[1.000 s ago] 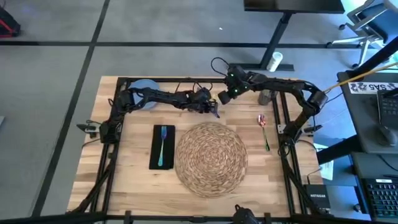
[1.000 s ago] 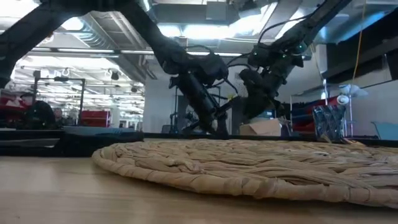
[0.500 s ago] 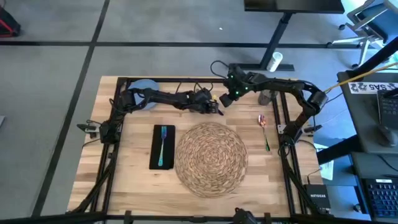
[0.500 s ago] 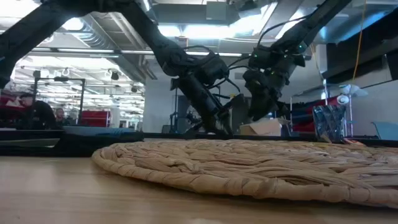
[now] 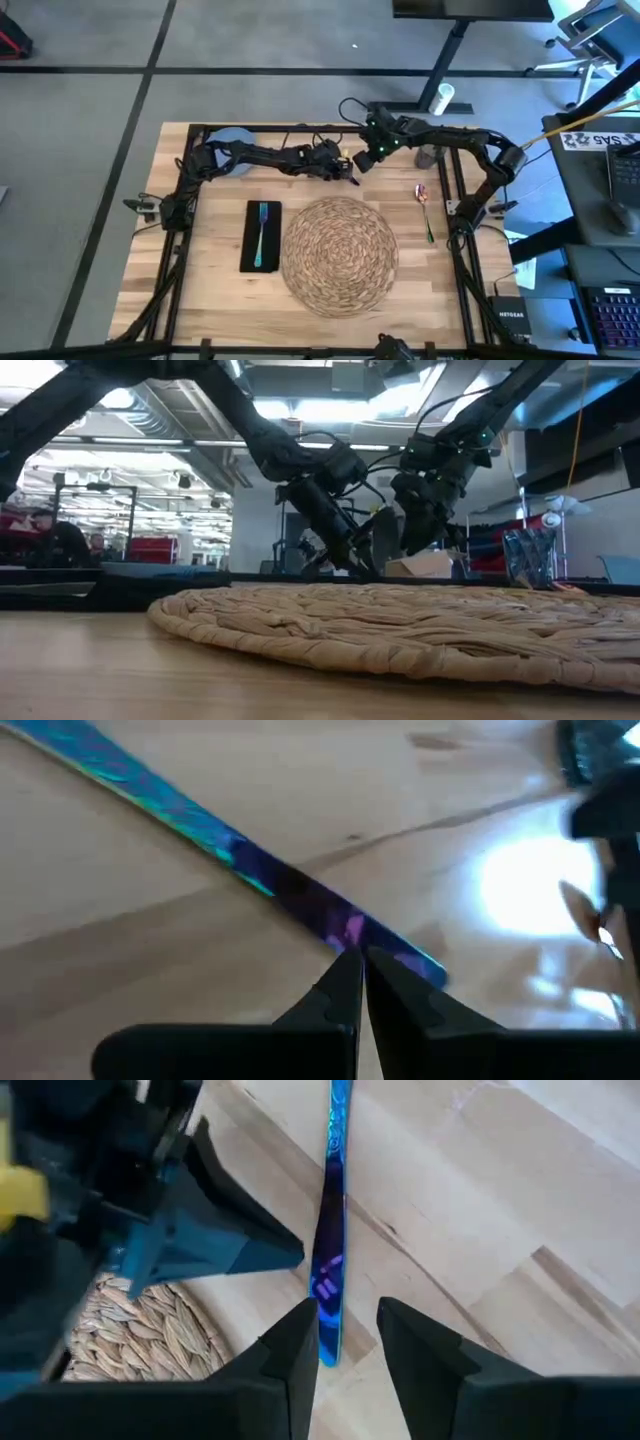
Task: Set table place
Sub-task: Put the blue table knife on top of the brown placemat
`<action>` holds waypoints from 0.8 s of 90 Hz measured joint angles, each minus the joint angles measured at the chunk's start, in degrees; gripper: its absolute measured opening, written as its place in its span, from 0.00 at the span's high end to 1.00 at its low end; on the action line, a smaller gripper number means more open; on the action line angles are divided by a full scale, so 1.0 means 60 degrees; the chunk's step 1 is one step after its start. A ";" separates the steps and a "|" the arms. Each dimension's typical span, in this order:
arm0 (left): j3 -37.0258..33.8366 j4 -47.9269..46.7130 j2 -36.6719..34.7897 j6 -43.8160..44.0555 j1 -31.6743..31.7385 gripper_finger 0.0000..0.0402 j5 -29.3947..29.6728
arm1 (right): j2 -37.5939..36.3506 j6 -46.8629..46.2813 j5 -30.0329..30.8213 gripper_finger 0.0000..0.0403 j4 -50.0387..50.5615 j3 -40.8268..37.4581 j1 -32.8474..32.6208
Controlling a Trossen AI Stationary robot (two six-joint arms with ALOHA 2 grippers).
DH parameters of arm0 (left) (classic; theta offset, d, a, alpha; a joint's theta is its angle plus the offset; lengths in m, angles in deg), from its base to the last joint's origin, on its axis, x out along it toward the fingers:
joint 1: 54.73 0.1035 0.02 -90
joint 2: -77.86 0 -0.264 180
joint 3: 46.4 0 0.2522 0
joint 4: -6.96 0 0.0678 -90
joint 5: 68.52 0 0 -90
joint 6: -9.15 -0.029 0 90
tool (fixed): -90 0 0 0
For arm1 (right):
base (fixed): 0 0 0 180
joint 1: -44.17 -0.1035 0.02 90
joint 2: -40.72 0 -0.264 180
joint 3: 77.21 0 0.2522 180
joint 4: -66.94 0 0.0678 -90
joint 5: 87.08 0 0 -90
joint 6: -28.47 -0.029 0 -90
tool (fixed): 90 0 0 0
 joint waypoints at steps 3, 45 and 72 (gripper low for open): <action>0.0000 0.0003 0.0057 0.0025 0.0017 1.00 0.0009 | 0.0000 0.0000 -0.0001 0.75 -0.0005 0.0000 0.0000; 0.0036 0.0068 0.0299 0.0221 0.0127 1.00 -0.0097 | 0.0000 0.0018 -0.0002 0.75 -0.0060 -0.0033 -0.0007; 0.0078 0.0554 0.0207 0.0978 0.0068 1.00 -0.0252 | 0.0000 0.0003 -0.0002 0.75 0.0046 -0.0431 -0.0007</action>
